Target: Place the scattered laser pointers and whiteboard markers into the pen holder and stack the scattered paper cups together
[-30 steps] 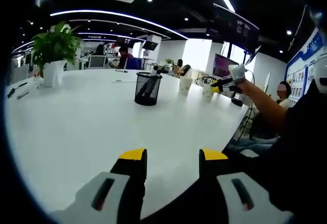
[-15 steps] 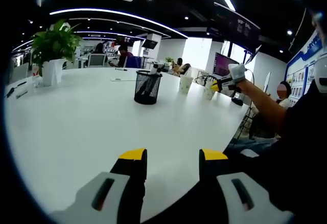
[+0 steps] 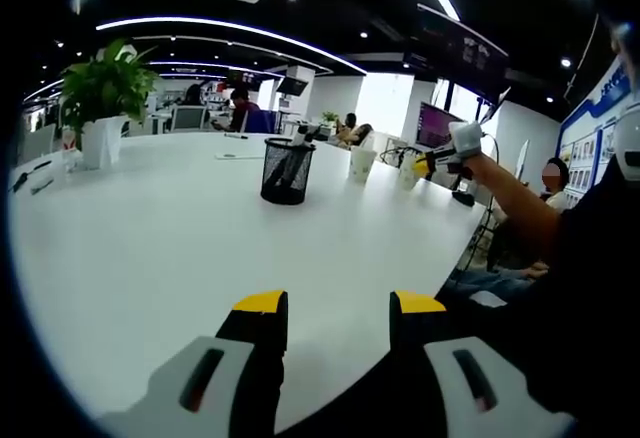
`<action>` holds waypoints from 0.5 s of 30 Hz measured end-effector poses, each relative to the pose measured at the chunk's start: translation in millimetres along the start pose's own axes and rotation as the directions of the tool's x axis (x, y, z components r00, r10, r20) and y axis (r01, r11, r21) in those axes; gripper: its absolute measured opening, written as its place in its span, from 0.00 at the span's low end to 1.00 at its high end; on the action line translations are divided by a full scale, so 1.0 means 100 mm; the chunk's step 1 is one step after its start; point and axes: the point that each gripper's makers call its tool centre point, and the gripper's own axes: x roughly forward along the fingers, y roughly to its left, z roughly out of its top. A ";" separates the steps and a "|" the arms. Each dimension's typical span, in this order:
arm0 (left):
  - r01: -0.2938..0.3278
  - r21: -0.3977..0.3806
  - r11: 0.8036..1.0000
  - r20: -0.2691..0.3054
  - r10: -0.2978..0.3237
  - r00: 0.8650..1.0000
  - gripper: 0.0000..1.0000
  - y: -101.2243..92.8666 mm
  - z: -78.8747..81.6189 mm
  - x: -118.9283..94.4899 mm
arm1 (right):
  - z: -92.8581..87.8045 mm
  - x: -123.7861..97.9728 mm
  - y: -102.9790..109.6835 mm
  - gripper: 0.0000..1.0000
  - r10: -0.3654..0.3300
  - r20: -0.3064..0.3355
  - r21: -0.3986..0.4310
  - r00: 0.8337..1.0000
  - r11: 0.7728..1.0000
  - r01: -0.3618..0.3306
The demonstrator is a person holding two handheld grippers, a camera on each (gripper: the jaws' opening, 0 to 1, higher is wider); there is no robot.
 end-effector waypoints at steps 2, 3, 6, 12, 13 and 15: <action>0.001 0.001 1.000 0.001 -0.001 1.000 0.42 0.00 0.00 0.00 | 0.07 -0.02 -0.02 0.07 0.000 0.017 0.004 1.000 1.000 0.000; 0.001 0.001 1.000 0.002 -0.001 1.000 0.42 0.00 0.01 0.00 | 0.08 -0.03 -0.02 0.07 0.000 0.020 0.004 1.000 1.000 0.000; 0.002 0.001 1.000 0.004 -0.002 1.000 0.42 0.00 0.01 -0.01 | 0.11 -0.04 -0.04 0.07 -0.003 0.025 0.003 1.000 1.000 0.003; 0.001 0.000 1.000 0.008 -0.001 1.000 0.42 0.01 0.00 -0.02 | 0.30 -0.05 -0.09 0.07 -0.009 0.049 -0.014 0.999 1.000 0.010; 0.001 0.000 1.000 0.008 -0.001 1.000 0.42 0.02 0.00 -0.02 | 0.31 -0.04 -0.09 0.07 -0.009 0.050 -0.017 0.999 1.000 0.010; 0.001 0.001 1.000 0.010 -0.001 1.000 0.42 0.02 0.01 -0.02 | 0.38 -0.03 -0.10 0.07 -0.009 0.055 -0.031 0.998 0.999 0.011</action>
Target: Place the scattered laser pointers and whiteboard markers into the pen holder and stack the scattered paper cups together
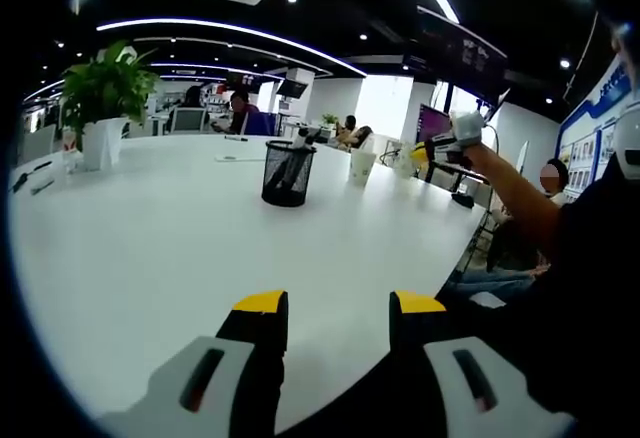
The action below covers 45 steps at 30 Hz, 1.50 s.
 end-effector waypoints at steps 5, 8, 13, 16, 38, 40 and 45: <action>0.000 0.000 1.000 0.001 0.000 1.000 0.42 0.01 0.00 0.00 | 0.15 0.02 -0.06 0.07 -0.009 0.023 -0.013 1.000 1.000 0.009; 0.000 0.001 1.000 0.002 0.000 1.000 0.42 0.01 0.00 0.00 | 0.23 0.02 -0.10 0.07 -0.019 0.038 -0.015 0.999 1.000 0.020; -0.003 -0.004 1.000 0.001 0.003 1.000 0.41 0.03 -0.01 0.00 | 0.32 0.02 -0.14 0.07 -0.027 0.054 -0.019 0.998 0.999 0.028; -0.003 -0.006 1.000 0.000 0.003 1.000 0.41 0.03 -0.02 0.01 | 0.39 0.03 -0.17 0.07 -0.032 0.067 -0.021 0.997 0.999 0.033; -0.005 -0.015 1.000 0.001 0.005 1.000 0.41 0.05 -0.06 0.00 | 0.61 0.25 -0.24 0.07 -0.019 0.103 -0.012 0.995 1.000 0.021; -0.005 -0.016 1.000 -0.001 0.005 1.000 0.41 0.05 -0.06 0.00 | 0.62 0.29 -0.26 0.07 -0.020 0.101 -0.013 0.995 1.000 0.021; -0.004 -0.012 1.000 -0.002 0.004 1.000 0.41 0.04 -0.05 0.00 | 0.71 0.33 -0.32 0.07 -0.029 0.117 -0.009 0.993 1.000 0.030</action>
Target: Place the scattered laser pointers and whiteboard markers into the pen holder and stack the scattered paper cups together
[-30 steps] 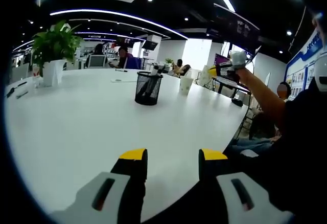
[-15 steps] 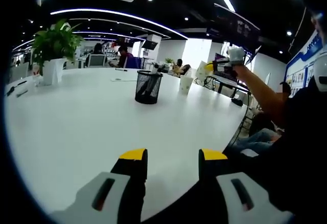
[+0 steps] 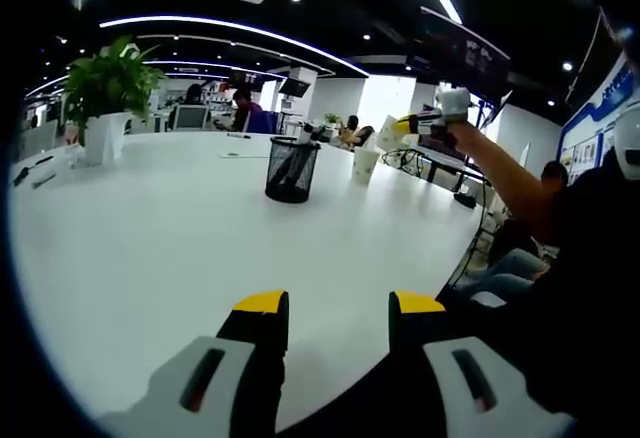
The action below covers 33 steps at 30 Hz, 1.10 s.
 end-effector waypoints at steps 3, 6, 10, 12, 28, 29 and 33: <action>0.000 0.000 1.000 -0.001 0.000 1.000 0.41 0.00 0.00 0.00 | 0.03 0.04 -0.02 0.07 -0.002 0.007 0.000 1.000 1.000 0.002; -0.002 -0.001 1.000 -0.002 0.002 1.000 0.41 0.01 -0.01 0.00 | 0.05 0.06 -0.03 0.07 -0.002 0.008 -0.001 1.000 1.000 0.002; -0.007 -0.006 1.000 -0.002 0.007 1.000 0.41 0.01 -0.02 -0.01 | 0.08 0.18 -0.02 0.07 0.010 0.005 -0.009 1.000 1.000 -0.009; -0.008 -0.006 1.000 -0.001 0.008 1.000 0.41 0.00 -0.02 -0.02 | 0.07 0.24 -0.01 0.07 0.017 -0.001 -0.007 1.000 1.000 -0.017; -0.015 0.001 1.000 -0.003 0.015 1.000 0.41 -0.04 0.01 -0.04 | -0.14 0.50 0.09 0.17 0.052 -0.082 -0.008 0.995 0.999 -0.053; -0.014 0.002 1.000 -0.004 0.014 1.000 0.41 -0.05 0.02 -0.04 | -0.15 0.51 0.09 0.19 0.052 -0.086 -0.002 0.995 0.999 -0.053; -0.016 0.006 1.000 -0.004 0.016 1.000 0.41 -0.06 0.04 -0.04 | -0.17 0.49 0.08 0.20 0.047 -0.084 0.005 0.995 0.999 -0.046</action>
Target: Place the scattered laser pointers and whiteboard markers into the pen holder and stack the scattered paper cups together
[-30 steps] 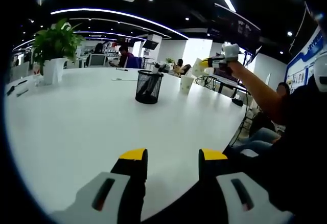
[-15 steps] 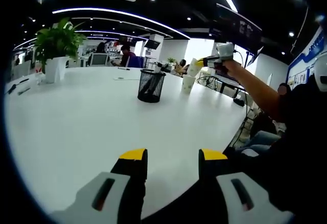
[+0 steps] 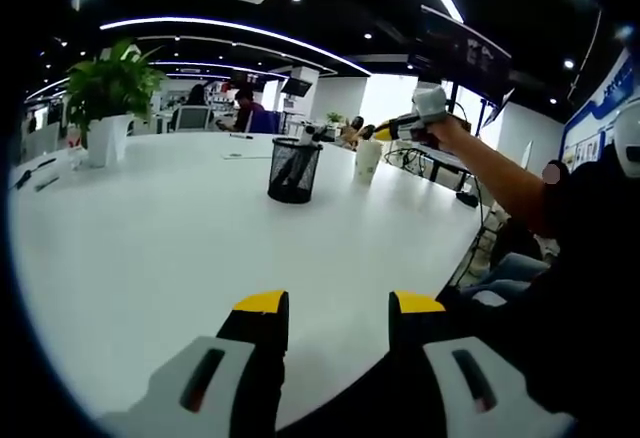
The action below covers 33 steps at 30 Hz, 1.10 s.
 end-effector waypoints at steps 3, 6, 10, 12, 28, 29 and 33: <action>0.002 0.002 1.000 0.000 -0.002 1.000 0.41 -0.01 0.01 0.01 | -0.02 -0.02 0.00 0.20 -0.002 0.003 0.007 1.000 1.000 0.002; 0.005 0.004 1.000 -0.004 -0.005 1.000 0.41 -0.02 0.00 0.02 | -0.05 -0.03 0.01 0.22 0.000 -0.001 0.013 1.000 1.000 0.000; 0.008 0.007 1.000 -0.005 -0.008 1.000 0.41 -0.03 0.01 0.03 | -0.08 -0.05 0.02 0.24 -0.002 0.003 0.026 1.000 1.000 0.002; 0.008 0.007 1.000 -0.005 -0.008 1.000 0.41 -0.03 0.01 0.03 | -0.08 -0.06 0.01 0.25 -0.004 0.010 0.039 1.000 0.999 0.004; 0.009 0.000 1.000 -0.004 -0.009 1.000 0.41 -0.02 -0.02 0.02 | -0.09 -0.15 -0.03 0.40 -0.045 0.139 0.231 0.989 0.973 0.012; 0.009 0.000 1.000 -0.004 -0.009 1.000 0.41 -0.02 -0.02 0.02 | -0.10 -0.15 -0.03 0.41 -0.049 0.145 0.243 0.988 0.970 0.013; 0.010 -0.001 1.000 -0.006 -0.010 1.000 0.41 -0.01 -0.03 0.02 | -0.15 -0.17 -0.02 0.48 -0.072 0.175 0.301 0.982 0.954 0.016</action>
